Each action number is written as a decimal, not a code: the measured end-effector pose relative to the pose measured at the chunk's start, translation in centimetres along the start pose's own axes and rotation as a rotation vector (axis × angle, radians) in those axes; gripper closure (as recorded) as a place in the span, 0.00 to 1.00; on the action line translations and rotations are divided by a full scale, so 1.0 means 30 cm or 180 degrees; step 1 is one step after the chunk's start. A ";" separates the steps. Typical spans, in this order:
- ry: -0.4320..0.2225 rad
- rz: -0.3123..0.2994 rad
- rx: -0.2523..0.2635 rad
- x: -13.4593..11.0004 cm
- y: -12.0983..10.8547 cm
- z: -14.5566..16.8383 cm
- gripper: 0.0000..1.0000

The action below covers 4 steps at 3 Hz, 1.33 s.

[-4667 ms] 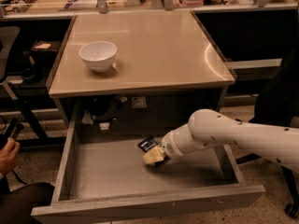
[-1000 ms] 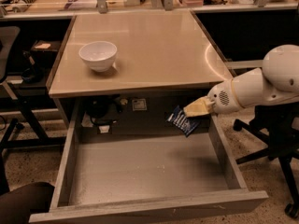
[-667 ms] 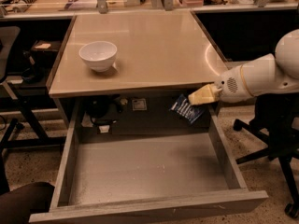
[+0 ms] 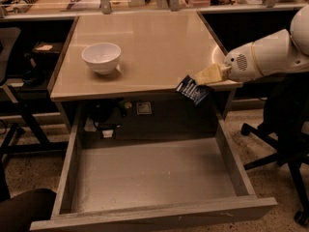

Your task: Pick rxbar blueberry from top drawer and place on counter

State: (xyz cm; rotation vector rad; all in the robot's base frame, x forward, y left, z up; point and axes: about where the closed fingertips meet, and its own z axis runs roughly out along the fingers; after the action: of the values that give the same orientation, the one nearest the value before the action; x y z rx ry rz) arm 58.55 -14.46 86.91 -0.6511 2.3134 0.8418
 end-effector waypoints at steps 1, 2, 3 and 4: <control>-0.0084 -0.0014 -0.0026 -0.109 -0.014 0.013 1.00; -0.0132 -0.0038 -0.0050 -0.203 -0.015 0.059 1.00; -0.0151 -0.0095 -0.0067 -0.281 -0.005 0.142 1.00; -0.0153 -0.0139 -0.0098 -0.332 0.000 0.244 1.00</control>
Offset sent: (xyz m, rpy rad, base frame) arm 0.0820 0.0372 0.0430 0.0452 -0.0543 -0.0037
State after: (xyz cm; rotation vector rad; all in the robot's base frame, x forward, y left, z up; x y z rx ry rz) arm 68.21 -7.02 88.93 -0.6848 2.2395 0.8650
